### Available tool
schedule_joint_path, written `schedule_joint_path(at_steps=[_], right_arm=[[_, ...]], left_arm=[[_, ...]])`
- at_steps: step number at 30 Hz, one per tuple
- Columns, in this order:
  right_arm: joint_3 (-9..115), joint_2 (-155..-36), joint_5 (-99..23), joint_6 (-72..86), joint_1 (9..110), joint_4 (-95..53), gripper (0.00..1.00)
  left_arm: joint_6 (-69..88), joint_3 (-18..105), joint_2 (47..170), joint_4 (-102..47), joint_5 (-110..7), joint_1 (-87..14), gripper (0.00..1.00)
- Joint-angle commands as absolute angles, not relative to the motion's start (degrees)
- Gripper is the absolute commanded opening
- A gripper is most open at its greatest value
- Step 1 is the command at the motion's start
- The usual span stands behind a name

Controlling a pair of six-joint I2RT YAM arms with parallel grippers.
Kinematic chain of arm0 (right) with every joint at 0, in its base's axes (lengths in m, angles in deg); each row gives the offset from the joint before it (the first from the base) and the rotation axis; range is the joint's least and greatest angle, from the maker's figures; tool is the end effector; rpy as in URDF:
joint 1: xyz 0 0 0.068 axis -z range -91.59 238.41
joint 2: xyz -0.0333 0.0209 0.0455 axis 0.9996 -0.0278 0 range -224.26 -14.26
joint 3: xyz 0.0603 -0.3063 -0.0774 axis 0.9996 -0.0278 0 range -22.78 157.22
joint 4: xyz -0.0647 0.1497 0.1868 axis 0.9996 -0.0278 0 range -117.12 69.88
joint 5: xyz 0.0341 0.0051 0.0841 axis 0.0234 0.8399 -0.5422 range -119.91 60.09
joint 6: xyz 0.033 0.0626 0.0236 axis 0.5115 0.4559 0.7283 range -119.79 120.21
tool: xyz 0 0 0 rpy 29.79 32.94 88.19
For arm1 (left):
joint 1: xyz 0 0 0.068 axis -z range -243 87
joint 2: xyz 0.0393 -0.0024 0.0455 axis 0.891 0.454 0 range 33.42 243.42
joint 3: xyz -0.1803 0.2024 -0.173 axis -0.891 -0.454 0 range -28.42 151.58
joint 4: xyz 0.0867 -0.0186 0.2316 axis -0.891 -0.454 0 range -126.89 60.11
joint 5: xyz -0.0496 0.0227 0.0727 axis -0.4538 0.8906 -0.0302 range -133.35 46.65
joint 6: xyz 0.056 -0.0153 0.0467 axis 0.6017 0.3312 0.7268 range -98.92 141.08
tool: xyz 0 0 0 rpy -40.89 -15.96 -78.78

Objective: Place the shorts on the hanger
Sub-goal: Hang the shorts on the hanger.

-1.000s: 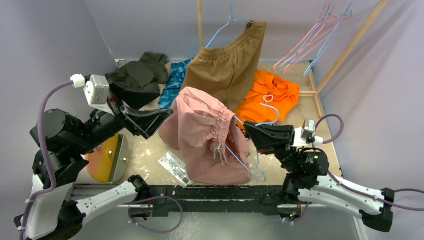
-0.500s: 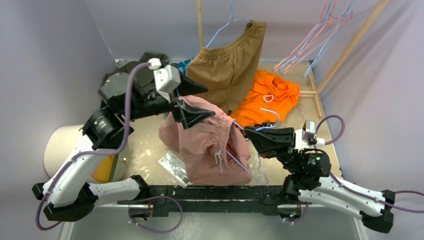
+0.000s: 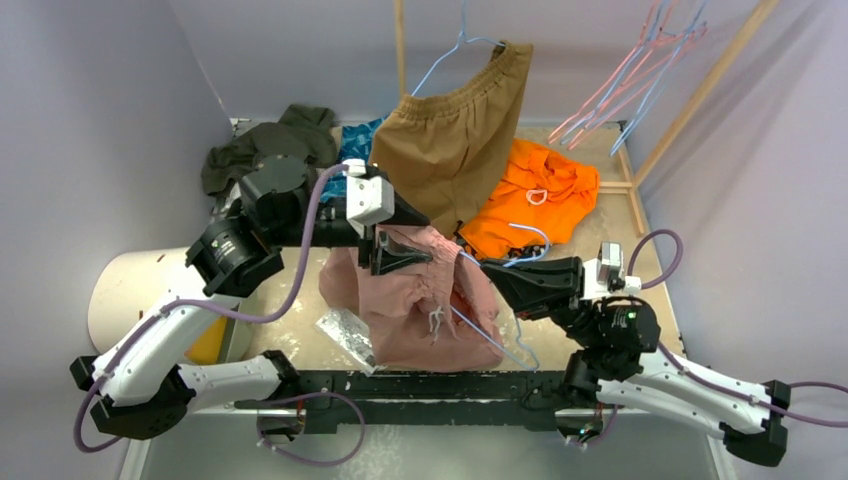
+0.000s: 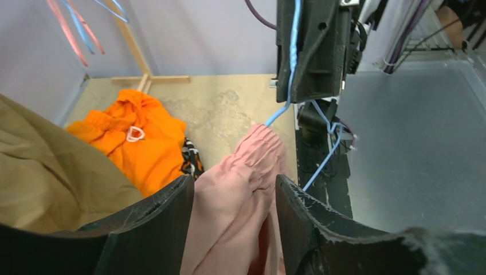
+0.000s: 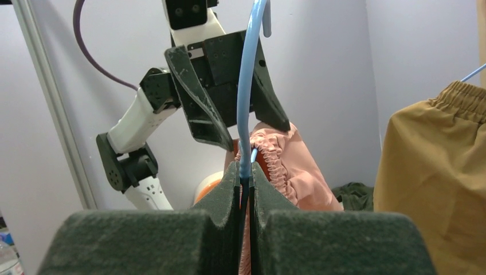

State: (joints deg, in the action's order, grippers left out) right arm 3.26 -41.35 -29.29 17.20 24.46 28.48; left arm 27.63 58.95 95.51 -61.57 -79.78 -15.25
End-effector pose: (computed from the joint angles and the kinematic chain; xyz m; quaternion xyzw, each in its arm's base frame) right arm 0.0288 0.0572 0.4131 -0.1396 0.3340 0.6035 0.7104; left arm 0.0932 -0.1577 0.5300 0.5085 0.5350 -0.4409 0.5107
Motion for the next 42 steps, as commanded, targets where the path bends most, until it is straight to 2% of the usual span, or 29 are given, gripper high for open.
schedule_joint_path(at_steps=[1,7,13,19,25,32,34,38,42], right_arm=[[6.8,-42.2,-31.2,17.5,24.6,32.1,0.00],[9.3,-43.9,-33.2,16.2,24.5,29.7,0.00],[11.3,-45.5,-34.0,14.9,24.6,28.3,0.00],[11.8,-48.6,-34.6,14.9,24.6,30.6,0.00],[13.2,-51.6,-35.1,14.7,24.6,32.2,0.00],[15.7,-54.6,-35.5,14.1,24.6,33.3,0.00],[16.2,-55.6,-36.0,14.2,24.6,33.7,0.00],[16.1,-56.5,-36.1,14.9,24.6,34.7,0.00],[16.3,-58.0,-36.7,15.6,24.6,36.1,0.00]], left_arm=[[31.9,57.7,96.9,-63.8,-83.3,-13.5,0.50],[33.8,55.0,96.8,-65.9,-83.2,-12.9,0.42],[33.1,53.8,96.7,-64.2,-85.1,-12.9,0.26],[26.2,50.4,96.5,-54.8,-89.6,-12.9,0.22],[18.5,46.3,96.0,-43.4,-92.4,-12.3,0.21],[17.4,44.1,96.4,-42.1,-92.4,-10.5,0.22],[16.9,43.1,96.3,-41.5,-92.4,-10.2,0.24],[15.5,40.9,95.0,-39.0,-92.0,-10.0,0.34],[11.7,39.1,95.0,-33.8,-92.8,-9.8,0.33]])
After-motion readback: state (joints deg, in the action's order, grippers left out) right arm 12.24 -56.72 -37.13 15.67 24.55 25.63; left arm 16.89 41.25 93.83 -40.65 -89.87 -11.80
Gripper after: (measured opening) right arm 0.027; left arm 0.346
